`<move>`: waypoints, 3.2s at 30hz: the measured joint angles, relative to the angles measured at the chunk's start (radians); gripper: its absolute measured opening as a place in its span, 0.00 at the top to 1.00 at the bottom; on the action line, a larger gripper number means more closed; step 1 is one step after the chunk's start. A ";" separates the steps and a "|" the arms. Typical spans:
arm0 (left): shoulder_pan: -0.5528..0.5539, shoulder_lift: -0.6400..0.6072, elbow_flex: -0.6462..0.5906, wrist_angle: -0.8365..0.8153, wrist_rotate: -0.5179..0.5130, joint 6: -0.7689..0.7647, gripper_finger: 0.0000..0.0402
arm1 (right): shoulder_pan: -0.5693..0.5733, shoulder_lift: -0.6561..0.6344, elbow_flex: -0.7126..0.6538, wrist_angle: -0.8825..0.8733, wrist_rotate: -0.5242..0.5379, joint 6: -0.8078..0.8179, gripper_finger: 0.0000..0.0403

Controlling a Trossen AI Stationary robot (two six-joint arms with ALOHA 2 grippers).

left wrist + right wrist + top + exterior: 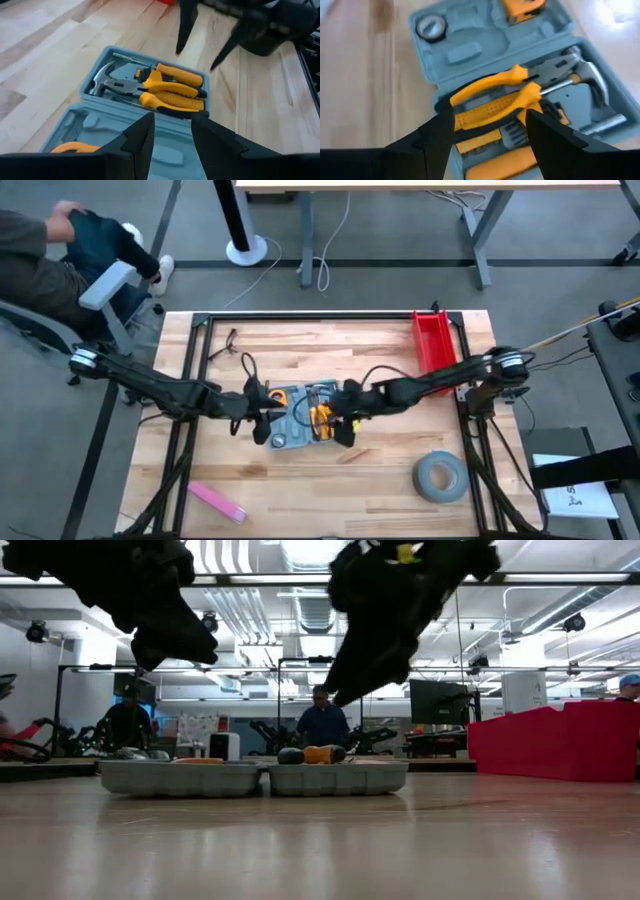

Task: Prefit tool cases
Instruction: Remove the yellow pliers from the gray pre-fit tool case

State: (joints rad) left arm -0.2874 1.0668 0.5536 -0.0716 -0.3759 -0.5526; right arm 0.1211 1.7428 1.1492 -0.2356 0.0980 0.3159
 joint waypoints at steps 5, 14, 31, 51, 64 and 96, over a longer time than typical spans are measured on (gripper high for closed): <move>0.000 0.014 0.000 0.017 -0.001 0.000 0.66 | -0.003 0.107 0.099 -0.074 0.092 -0.058 0.43; 0.000 0.014 0.001 0.027 -0.055 -0.032 0.66 | -0.035 0.163 0.167 -0.099 0.141 0.023 0.45; 0.000 0.009 0.000 0.011 -0.052 -0.052 0.66 | -0.021 0.235 0.211 -0.152 0.131 0.145 0.46; -0.002 -0.040 0.001 -0.231 0.100 -0.052 0.66 | -0.017 0.273 0.221 -0.179 0.195 0.113 0.54; -0.002 -0.080 0.001 -0.249 0.101 -0.035 0.66 | -0.017 0.264 0.217 -0.181 0.191 0.063 0.89; -0.013 -0.081 0.000 -0.205 0.098 -0.041 0.66 | -0.355 -0.102 0.214 -0.402 0.269 -0.040 0.90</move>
State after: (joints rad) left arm -0.3008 0.9855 0.5541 -0.2769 -0.2779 -0.5934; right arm -0.2344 1.6412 1.3637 -0.6377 0.3666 0.2764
